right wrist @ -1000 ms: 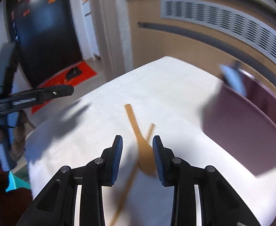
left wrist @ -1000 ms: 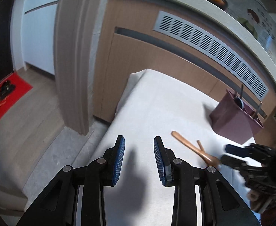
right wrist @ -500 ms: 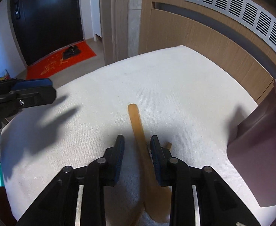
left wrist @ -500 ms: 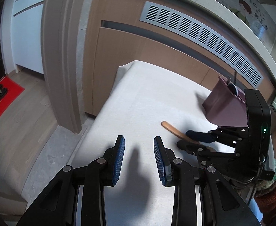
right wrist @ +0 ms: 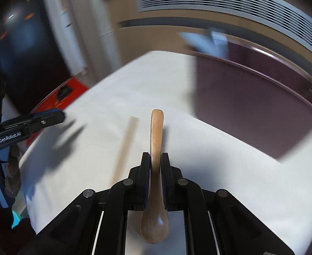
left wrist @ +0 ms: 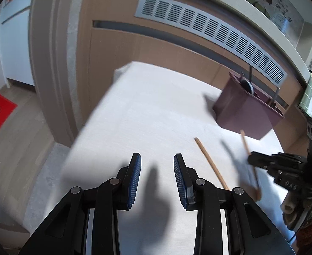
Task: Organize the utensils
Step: 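Grasp the wooden spoon by its handle with right tool, then grasp a wooden chopstick with left tool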
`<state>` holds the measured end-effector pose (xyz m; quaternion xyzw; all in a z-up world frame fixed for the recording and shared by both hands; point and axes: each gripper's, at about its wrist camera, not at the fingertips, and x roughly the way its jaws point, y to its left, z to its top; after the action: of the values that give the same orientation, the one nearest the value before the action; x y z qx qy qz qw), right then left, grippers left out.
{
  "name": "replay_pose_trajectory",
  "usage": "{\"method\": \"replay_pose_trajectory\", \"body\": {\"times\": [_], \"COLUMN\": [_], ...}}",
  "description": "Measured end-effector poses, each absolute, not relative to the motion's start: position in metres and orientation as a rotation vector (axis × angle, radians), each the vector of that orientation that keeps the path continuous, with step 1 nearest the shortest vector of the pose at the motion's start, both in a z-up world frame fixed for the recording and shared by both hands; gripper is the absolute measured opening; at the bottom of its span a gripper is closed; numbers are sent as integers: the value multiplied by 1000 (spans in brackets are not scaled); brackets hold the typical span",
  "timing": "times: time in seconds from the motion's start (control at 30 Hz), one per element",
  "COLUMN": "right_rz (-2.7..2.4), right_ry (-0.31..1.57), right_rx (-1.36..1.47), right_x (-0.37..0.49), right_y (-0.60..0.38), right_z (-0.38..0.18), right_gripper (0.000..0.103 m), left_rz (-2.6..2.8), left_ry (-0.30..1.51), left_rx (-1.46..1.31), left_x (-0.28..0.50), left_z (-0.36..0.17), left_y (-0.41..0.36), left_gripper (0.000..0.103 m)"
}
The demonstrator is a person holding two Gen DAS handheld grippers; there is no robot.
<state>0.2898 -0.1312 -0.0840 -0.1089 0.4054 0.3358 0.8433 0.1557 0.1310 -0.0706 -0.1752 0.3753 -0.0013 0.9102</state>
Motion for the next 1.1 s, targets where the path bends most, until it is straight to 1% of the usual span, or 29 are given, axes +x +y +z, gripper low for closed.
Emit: {"method": "replay_pose_trajectory", "body": {"times": [0.2,0.33,0.57,0.77,0.9,1.1], "right_rz": [485,445,426,418,406,378], "right_ry": [868,872,877,874,877,862], "right_rx": [-138,-81,-46,-49,-48,-113], "right_x": [281,270,265,261,263,256], "right_y": [-207,-235,-243,-247,-244,-235], "right_z": [-90,-96,-107,-112,-111,-110], "right_gripper": [9,9,9,9,10,12], "left_rz": [-141,-167,-169,-296,-307,-293], "left_ry": [892,938,923,920,921,938], "left_rx": [-370,-329,-186,-4,77,100], "left_x": [178,201,236,225,211,200], "left_z": [-86,-93,-90,-89,-91,-91], "left_y": [90,61,9,-36,-41,-23], "left_gripper": [33,33,33,33,33,33]}}
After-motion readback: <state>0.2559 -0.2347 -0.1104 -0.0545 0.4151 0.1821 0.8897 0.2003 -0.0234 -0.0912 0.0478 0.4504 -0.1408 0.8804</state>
